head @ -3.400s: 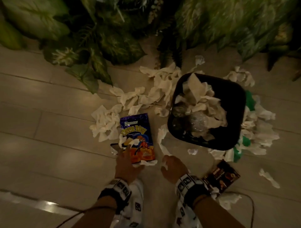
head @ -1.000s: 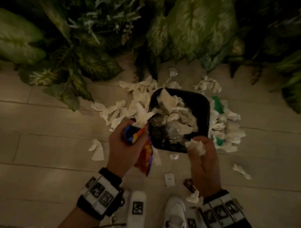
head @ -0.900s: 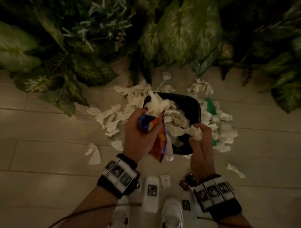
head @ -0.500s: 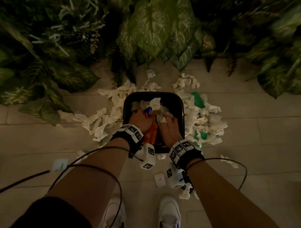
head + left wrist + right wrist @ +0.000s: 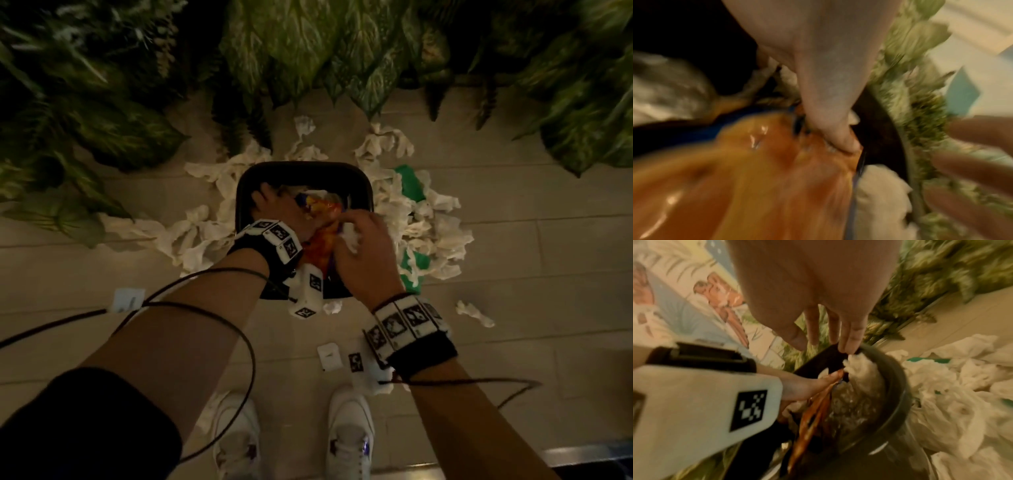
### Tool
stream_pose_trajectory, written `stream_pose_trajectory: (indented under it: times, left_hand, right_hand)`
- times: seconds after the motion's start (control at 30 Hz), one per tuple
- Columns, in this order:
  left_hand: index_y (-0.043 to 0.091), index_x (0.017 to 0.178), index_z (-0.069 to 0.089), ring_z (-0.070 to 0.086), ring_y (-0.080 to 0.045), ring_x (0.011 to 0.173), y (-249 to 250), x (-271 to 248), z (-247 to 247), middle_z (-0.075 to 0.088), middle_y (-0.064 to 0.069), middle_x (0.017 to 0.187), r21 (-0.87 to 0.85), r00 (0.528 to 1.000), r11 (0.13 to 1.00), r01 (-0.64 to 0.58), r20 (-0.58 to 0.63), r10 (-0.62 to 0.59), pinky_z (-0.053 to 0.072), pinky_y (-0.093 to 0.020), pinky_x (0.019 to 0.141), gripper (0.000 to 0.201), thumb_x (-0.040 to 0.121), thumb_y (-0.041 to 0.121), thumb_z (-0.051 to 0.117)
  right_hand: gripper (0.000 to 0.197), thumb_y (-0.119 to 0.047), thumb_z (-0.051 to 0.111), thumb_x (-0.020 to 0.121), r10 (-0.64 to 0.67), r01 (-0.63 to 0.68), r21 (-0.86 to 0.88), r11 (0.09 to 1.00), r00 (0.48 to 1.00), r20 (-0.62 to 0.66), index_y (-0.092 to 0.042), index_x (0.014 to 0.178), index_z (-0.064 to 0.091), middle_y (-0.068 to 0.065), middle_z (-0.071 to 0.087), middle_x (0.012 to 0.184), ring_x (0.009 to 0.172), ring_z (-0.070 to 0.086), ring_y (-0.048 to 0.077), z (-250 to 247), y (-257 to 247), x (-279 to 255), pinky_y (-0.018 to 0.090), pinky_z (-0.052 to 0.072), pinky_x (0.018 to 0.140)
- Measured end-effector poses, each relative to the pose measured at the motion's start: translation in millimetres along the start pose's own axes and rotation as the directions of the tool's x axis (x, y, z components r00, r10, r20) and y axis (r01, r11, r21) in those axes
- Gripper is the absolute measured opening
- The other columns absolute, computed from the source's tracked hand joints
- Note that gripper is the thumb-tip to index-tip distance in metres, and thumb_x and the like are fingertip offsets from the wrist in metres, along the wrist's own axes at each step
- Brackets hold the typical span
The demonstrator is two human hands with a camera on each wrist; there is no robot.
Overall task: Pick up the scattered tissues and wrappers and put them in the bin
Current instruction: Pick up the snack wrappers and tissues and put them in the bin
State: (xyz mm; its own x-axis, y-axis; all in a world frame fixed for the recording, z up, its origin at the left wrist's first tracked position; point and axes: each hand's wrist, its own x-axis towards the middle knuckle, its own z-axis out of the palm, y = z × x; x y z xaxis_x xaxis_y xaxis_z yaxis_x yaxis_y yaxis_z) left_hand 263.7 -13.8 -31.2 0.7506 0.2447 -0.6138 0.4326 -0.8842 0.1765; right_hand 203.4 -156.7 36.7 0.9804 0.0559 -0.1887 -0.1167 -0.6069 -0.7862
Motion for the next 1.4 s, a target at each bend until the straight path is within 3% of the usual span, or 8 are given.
stream_pose_trajectory:
  times: [0.17,0.33,0.47,0.6,0.8,1.03,1.23,1.4]
  left_hand:
    - [0.015,0.145,0.017,0.014,-0.041,0.141,15.2,-21.2,-33.3,0.01,-0.016,0.156,-0.076,0.999,0.996,0.052,0.001,-0.052,0.018,-0.059,0.111,0.102,0.07,0.075,0.051]
    - [0.015,0.14,0.035,0.038,-0.029,0.132,-4.9,-55.0,-63.1,0.036,-0.01,0.147,-0.396,0.985,0.903,-0.168,-0.095,0.142,0.036,-0.044,0.108,0.082,0.076,0.064,0.055]
    - [0.02,0.11,0.058,0.057,-0.017,0.095,-63.6,-111.9,-70.3,0.057,-0.005,0.113,-0.432,0.82,0.782,-0.449,-0.546,0.17,0.049,-0.026,0.081,0.032,0.085,0.04,0.063]
    - [0.03,0.092,0.055,0.05,-0.013,0.074,-159.5,-171.4,-19.0,0.052,0.009,0.085,-0.391,0.672,0.835,-0.388,-0.74,-0.034,0.041,-0.024,0.069,0.008,0.088,0.028,0.061]
    - [0.019,0.086,0.057,0.065,-0.033,0.08,-254.1,-221.3,159.9,0.066,-0.011,0.083,-0.597,0.844,0.739,0.312,-0.183,-0.504,0.051,-0.04,0.074,0.016,0.08,0.026,0.07]
    - [0.027,0.115,0.051,0.058,-0.044,0.101,-278.4,-191.5,262.7,0.057,-0.02,0.116,-0.413,0.687,0.555,0.722,0.335,-0.645,0.049,-0.052,0.092,0.064,0.062,0.056,0.074]
    - [0.001,0.101,0.062,0.061,-0.043,0.095,-266.4,-169.9,252.0,0.065,-0.027,0.108,-0.373,0.791,0.706,0.603,0.159,-0.591,0.049,-0.045,0.086,0.022,0.084,0.013,0.063]
    - [-0.01,0.11,0.058,0.054,-0.048,0.107,-203.4,-156.1,233.9,0.057,-0.034,0.111,-0.465,0.981,0.878,0.113,-0.086,-0.172,0.039,-0.044,0.092,0.026,0.085,-0.003,0.052]
  right_hand:
    - [0.021,-0.01,0.058,0.085,0.052,-0.037,0.091,0.995,0.984,-0.168,-0.021,0.103,0.06,-0.002,0.057,0.109,0.089,0.061,0.01,-49.0,2.5,-39.9,0.024,0.053,0.074]
    - [0.02,-0.005,0.059,0.086,0.199,-0.188,0.074,0.979,0.959,-0.202,-0.019,0.098,0.063,0.002,0.061,0.101,0.082,0.062,0.008,-83.5,48.6,-99.9,0.011,0.049,0.067]
    - [0.016,-0.005,0.061,0.083,0.385,-0.394,-0.147,0.907,0.919,-0.088,-0.014,0.096,0.064,0.01,0.065,0.096,0.081,0.064,0.028,-74.5,137.5,-156.8,0.038,0.055,0.071]
    - [0.023,-0.009,0.065,0.081,0.586,-0.488,-0.417,0.767,0.797,0.145,-0.007,0.104,0.065,0.018,0.065,0.109,0.095,0.062,0.034,-44.2,216.9,-203.2,0.038,0.048,0.086]
    - [0.049,-0.029,0.072,0.079,0.86,-0.719,-0.49,0.493,0.487,0.151,-0.003,0.118,0.056,0.019,0.054,0.131,0.118,0.051,0.035,-11.0,269.7,-222.8,0.037,0.039,0.098]
    - [0.072,-0.016,0.084,0.065,0.665,-0.6,-0.314,0.736,0.728,0.166,-0.016,0.128,0.047,0.016,0.037,0.124,0.089,0.046,0.022,32.0,271.9,-202.3,0.028,0.041,0.088]
    - [0.018,0.007,0.052,0.084,0.633,-0.607,-0.27,0.748,0.774,0.011,0.003,0.099,0.061,0.018,0.053,0.1,0.09,0.051,0.028,35.7,289.3,-201.8,0.02,0.039,0.077]
    - [0.026,0.005,0.05,0.084,0.664,-0.709,-0.089,0.7,0.692,-0.284,0.008,0.109,0.052,0.029,0.055,0.11,0.096,0.053,0.036,13.4,281.6,-200.1,0.035,0.039,0.079]
